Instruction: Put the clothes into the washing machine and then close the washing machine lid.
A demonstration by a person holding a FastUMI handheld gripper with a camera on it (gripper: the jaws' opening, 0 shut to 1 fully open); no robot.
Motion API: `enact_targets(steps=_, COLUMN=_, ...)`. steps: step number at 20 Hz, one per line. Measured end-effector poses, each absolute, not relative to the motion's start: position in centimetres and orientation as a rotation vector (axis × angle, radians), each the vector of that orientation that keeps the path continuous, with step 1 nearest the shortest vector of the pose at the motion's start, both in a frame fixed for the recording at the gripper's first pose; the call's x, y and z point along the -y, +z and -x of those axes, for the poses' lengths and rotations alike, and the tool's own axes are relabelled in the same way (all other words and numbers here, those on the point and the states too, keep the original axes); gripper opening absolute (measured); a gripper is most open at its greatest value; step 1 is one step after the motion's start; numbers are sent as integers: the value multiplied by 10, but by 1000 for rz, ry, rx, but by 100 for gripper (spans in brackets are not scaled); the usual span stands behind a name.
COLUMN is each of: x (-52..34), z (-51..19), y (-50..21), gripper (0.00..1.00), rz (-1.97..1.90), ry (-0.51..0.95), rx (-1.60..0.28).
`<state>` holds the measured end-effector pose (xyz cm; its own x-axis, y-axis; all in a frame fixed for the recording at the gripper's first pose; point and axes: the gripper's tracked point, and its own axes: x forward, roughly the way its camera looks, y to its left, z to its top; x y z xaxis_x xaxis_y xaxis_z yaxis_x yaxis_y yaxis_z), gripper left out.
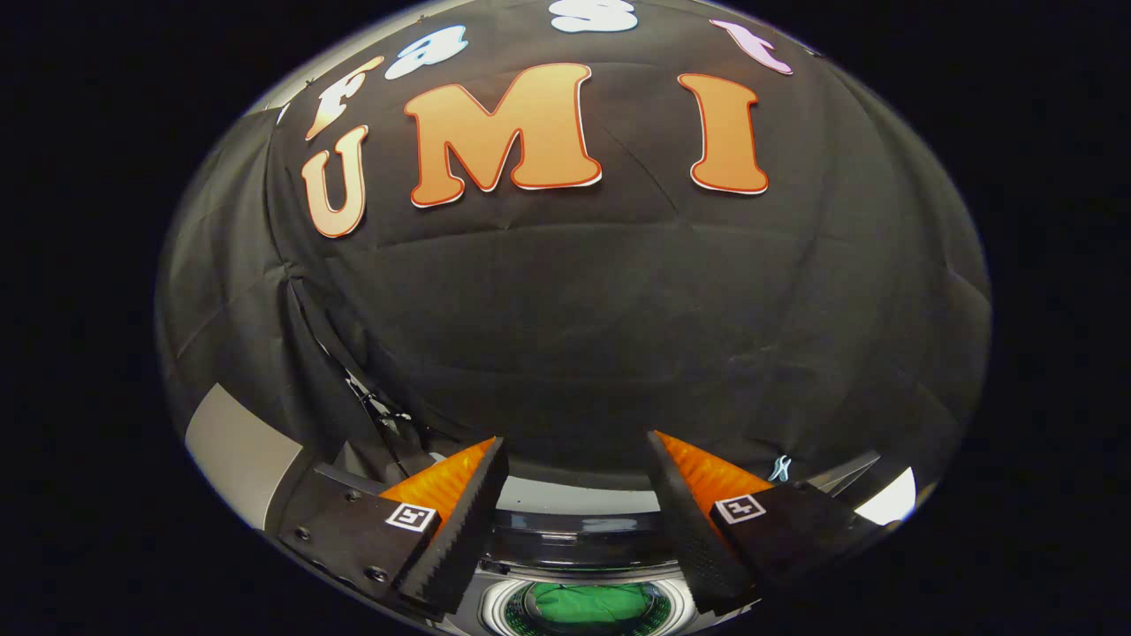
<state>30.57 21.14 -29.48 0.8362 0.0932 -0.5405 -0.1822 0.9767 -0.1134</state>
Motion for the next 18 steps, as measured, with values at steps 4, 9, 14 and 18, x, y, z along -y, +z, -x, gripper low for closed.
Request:
enact_targets(steps=4, x=-211, z=-294, y=-291, gripper=99, rz=163, ry=149, rx=-544)
enact_targets(steps=9, x=-207, z=-269, y=-286, gripper=99, rz=166, ry=164, rx=-509)
enact_targets(steps=14, x=-206, z=-248, y=-285, gripper=99, rz=167, ry=167, rx=-487)
enact_targets(steps=18, x=-206, z=-234, y=-286, gripper=99, rz=170, ry=166, rx=-489)
